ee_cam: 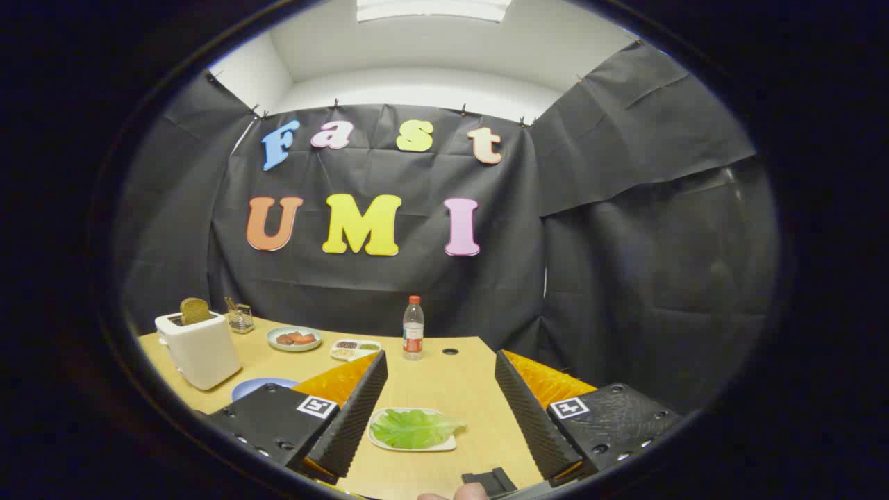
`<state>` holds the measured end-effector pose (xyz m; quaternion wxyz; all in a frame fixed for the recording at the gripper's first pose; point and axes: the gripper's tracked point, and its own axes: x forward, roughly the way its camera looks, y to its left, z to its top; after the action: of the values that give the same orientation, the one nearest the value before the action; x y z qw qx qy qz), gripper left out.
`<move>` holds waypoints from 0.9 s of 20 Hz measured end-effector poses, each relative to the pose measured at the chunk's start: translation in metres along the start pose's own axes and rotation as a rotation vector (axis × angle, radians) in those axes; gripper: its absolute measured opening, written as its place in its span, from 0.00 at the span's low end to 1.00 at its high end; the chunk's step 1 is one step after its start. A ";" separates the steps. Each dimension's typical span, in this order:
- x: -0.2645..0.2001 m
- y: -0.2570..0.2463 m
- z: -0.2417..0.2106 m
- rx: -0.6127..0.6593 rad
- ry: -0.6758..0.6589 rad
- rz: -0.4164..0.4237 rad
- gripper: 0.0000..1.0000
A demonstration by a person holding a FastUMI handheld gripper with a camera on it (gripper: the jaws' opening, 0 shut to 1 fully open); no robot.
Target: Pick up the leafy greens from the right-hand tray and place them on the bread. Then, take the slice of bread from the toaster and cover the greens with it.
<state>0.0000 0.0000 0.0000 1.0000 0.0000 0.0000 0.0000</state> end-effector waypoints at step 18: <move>-0.003 -0.005 -0.004 -0.031 0.005 -0.009 0.95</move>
<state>-0.0032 -0.0051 -0.0043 0.9999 -0.0156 0.0024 -0.0046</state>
